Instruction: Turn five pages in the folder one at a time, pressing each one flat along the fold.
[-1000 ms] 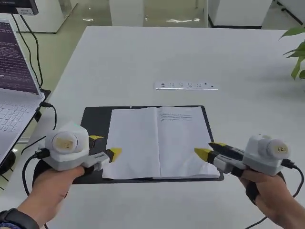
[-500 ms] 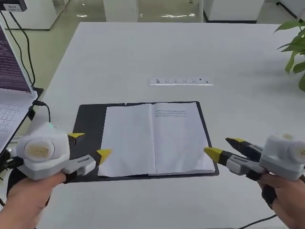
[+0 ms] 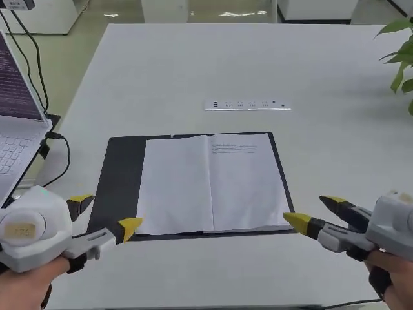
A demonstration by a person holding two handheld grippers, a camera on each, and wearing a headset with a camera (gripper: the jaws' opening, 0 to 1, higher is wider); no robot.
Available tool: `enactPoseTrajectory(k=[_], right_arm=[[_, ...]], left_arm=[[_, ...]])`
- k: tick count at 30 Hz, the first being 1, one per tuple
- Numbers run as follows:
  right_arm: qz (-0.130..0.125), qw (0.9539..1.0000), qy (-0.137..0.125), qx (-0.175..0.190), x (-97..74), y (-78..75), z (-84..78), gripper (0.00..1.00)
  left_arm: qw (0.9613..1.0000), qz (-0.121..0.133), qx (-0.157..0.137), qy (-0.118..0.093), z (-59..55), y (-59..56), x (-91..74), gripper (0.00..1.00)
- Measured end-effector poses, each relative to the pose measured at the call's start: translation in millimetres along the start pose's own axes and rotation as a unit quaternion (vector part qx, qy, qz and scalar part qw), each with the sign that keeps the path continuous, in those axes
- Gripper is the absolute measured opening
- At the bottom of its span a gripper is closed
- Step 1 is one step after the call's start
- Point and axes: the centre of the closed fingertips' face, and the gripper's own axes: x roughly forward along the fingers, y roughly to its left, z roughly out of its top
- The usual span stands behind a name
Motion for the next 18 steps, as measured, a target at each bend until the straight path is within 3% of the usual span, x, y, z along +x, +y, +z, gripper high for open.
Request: enactPoseTrajectory(k=[5,18], right_arm=[[0.006,1.0000,-0.003,-0.002,0.0,3.6,3.0,0.71],[0.003,1.0000,-0.004,0.002,-4.6,-3.9,1.1,0.70]], left_arm=[[1.0000,0.000,-0.004,-0.008,3.2,-2.1,-3.5,0.69],[1.0000,-0.002,-0.003,-0.003,5.7,-7.2,3.7,0.69]])
